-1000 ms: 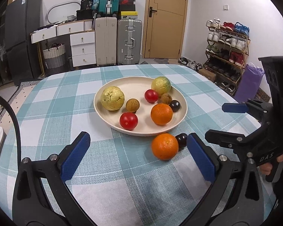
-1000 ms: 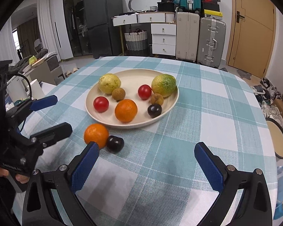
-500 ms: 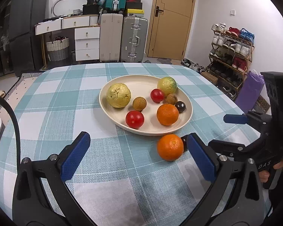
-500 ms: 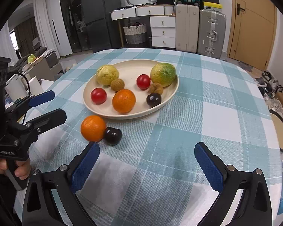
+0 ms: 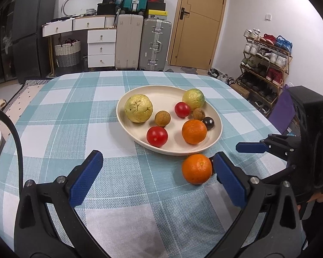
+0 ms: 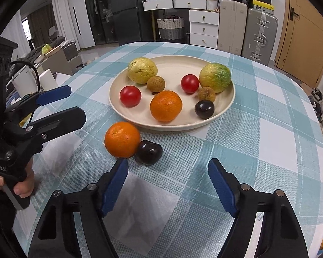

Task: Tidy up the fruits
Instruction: 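Withdraw both open grippers from the plate toward the orange and dark plum, then lower the right gripper onto the dark plum and close it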

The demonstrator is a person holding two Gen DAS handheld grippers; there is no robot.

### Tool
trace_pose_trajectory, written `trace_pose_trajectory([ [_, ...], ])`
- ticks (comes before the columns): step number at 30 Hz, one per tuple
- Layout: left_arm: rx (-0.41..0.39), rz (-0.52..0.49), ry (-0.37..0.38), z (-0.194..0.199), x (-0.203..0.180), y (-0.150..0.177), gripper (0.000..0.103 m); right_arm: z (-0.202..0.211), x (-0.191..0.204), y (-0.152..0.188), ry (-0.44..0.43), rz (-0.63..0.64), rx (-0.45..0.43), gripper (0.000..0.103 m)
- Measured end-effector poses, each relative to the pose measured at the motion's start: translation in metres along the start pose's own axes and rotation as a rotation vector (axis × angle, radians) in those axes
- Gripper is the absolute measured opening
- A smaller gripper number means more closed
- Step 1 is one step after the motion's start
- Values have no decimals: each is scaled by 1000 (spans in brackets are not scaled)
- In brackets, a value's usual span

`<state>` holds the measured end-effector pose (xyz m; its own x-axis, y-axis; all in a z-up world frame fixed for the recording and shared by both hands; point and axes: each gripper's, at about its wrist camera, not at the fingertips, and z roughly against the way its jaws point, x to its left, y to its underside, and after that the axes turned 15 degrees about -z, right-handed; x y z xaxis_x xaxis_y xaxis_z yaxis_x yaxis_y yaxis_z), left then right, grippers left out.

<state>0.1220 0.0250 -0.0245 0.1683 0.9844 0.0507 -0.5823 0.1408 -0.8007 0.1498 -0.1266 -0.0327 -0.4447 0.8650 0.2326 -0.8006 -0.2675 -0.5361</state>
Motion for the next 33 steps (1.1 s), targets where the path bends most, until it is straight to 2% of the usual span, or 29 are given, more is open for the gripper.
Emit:
trace_pose_trajectory([
  [3, 0, 0, 0, 0, 0, 0, 102, -6, 3, -1, 20, 14, 8, 73],
  [11, -1, 2, -2, 0, 1, 0, 102, -13, 6, -4, 48, 30, 7, 69],
  [24, 1, 4, -8, -1, 3, 1, 102, -20, 14, -13, 13, 37, 12, 46],
  [33, 3, 5, -9, -2, 3, 1, 102, -21, 20, -11, 10, 56, 9, 33],
])
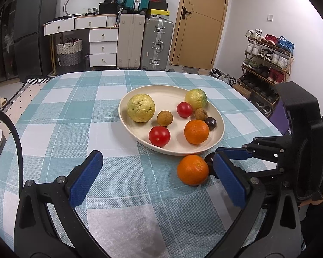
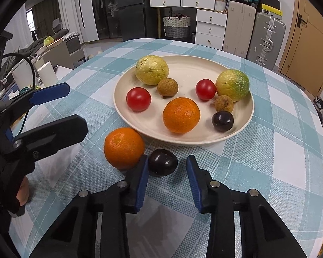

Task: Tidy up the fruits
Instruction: 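Lower the right gripper onto the dark plum and close it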

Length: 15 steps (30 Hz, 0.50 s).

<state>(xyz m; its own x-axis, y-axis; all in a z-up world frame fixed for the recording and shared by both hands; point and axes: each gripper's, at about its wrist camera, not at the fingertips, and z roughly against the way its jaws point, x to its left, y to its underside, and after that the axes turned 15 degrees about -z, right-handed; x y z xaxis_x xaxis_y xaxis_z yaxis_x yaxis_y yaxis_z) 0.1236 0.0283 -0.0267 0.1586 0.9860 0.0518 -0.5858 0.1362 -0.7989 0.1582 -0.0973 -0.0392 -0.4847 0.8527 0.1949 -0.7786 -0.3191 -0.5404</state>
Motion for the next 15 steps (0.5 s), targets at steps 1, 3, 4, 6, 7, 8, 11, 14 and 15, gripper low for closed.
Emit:
trace_pose_trajectory([
  [1, 0, -1, 0, 0, 0, 0, 102, 0, 1, 1, -1, 2, -1, 33],
  [3, 0, -3, 0, 0, -1, 0, 102, 0, 1, 1, -4, 5, -1, 29],
  [4, 0, -2, 0, 0, -1, 0, 102, 0, 2, 1, -7, 6, -1, 28],
  [6, 1, -1, 0, 0, -1, 0, 102, 1, 3, 2, -7, 10, -2, 27],
  [7, 1, 0, 0, -1, -1, 0, 102, 1, 4, 2, -4, 13, -4, 27],
  [8, 1, 2, -1, -1, -1, 0, 102, 1, 4, 3, -4, 13, -5, 27],
  [11, 1, 3, 0, 0, -2, 0, 102, 6, 2, 4, -13, 3, -11, 27],
  [14, -3, 0, 2, 1, -3, 0, 102, 18, -1, 7, -18, -17, -37, 27],
  [15, -7, -4, 6, 2, -4, 0, 102, 22, -3, 9, -20, -27, -46, 27],
])
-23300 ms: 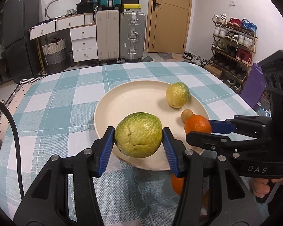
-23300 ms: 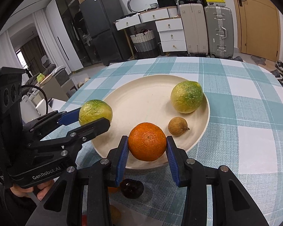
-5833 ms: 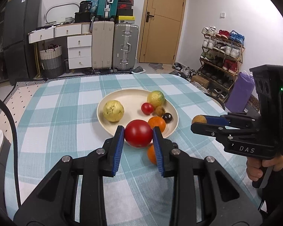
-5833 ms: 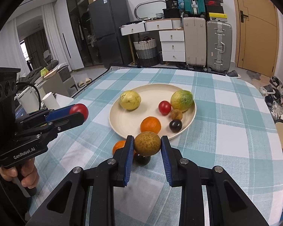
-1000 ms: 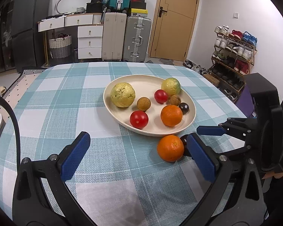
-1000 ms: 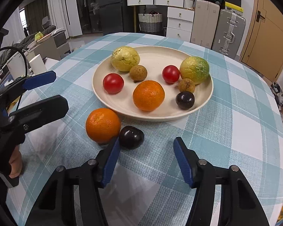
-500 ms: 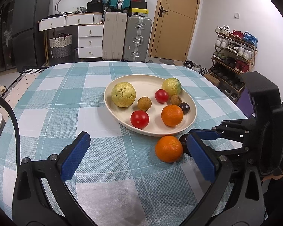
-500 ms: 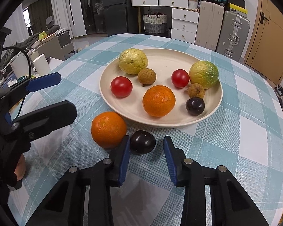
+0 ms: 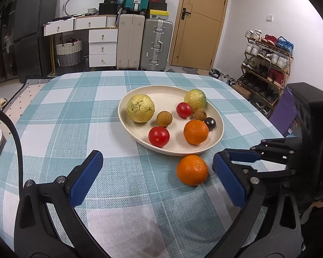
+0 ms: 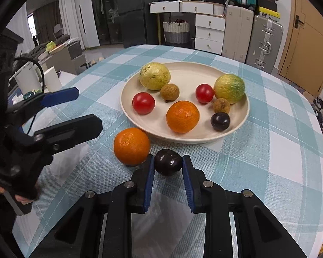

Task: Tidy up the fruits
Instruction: 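Lower the right gripper onto the dark plum and close it, then close the left gripper on the orange while the right gripper holds the plum, then lift and carry the orange and plum over the cream plate with both grippers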

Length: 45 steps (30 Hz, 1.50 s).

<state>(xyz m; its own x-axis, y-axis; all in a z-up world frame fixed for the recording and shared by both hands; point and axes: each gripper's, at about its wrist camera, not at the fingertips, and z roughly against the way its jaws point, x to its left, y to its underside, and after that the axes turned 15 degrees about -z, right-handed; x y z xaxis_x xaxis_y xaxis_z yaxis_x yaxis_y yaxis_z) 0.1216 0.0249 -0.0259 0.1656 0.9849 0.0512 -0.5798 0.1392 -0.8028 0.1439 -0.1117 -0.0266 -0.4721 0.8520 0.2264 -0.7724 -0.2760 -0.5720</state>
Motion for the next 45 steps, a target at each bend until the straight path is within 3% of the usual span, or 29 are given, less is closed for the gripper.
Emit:
trace_pose_trajectory([
  [7, 31, -42, 40, -4, -10, -2, 102, 33, -18, 10, -22, -94, -77, 26],
  [15, 101, -67, 64, -17, -25, -3, 101, 43, -32, 16, -51, -147, -106, 26],
  [18, 136, -72, 70, -25, -30, -4, 94, 44, -33, 15, -43, -158, -115, 26],
  [20, 164, -79, 69, -32, -34, -4, 81, 44, -33, 15, -48, -158, -117, 26],
  [31, 214, -75, 125, -50, -42, -2, 38, 47, -25, 17, -51, -133, -120, 26],
  [38, 202, -65, 142, -46, -40, -2, 37, 49, -29, 16, -43, -149, -123, 26],
  [45, 135, -53, 149, -24, -32, -8, 37, 62, -29, 8, -25, -150, -159, 26],
])
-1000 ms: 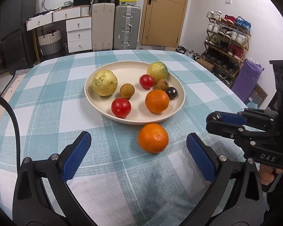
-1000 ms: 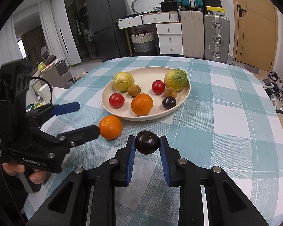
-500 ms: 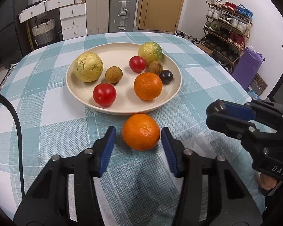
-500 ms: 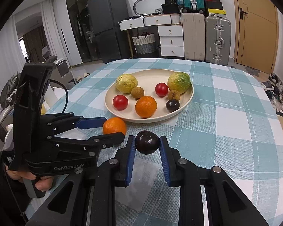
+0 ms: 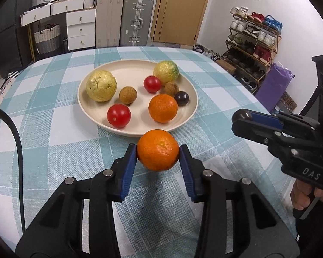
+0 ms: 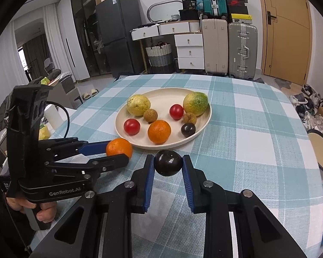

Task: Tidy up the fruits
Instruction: 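Lift and carry the orange and plum over the cream plate with both grippers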

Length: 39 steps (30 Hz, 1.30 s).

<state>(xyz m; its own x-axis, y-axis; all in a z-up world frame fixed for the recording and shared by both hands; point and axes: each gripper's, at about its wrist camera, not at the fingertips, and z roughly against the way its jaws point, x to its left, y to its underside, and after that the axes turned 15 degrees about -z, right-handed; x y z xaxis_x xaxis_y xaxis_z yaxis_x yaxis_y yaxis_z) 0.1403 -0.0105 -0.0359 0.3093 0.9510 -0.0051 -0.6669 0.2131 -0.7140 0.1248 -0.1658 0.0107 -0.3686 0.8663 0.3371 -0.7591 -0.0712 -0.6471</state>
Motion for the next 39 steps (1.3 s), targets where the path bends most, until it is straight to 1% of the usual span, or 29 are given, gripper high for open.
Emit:
trace_pose_trajectory([
  [5, -57, -16, -19, 20, 2, -5, 37, 10, 4, -8, 7, 13, -29, 26],
  [9, -88, -29, -29, 32, 4, -12, 37, 14, 5, -14, 15, 15, -44, 26],
  [17, -133, -15, -58, 42, 15, -23, 37, 7, 2, -27, 12, -6, -62, 26],
  [28, -152, 2, -71, 26, 32, -39, 37, -9, 0, -45, -1, -25, -81, 26],
  [31, -146, -1, -80, 18, 35, -42, 37, -19, -1, -50, 11, -30, -73, 26],
  [39, -118, -16, -101, -7, 39, -46, 37, -46, -7, -57, 3, -53, -39, 26],
])
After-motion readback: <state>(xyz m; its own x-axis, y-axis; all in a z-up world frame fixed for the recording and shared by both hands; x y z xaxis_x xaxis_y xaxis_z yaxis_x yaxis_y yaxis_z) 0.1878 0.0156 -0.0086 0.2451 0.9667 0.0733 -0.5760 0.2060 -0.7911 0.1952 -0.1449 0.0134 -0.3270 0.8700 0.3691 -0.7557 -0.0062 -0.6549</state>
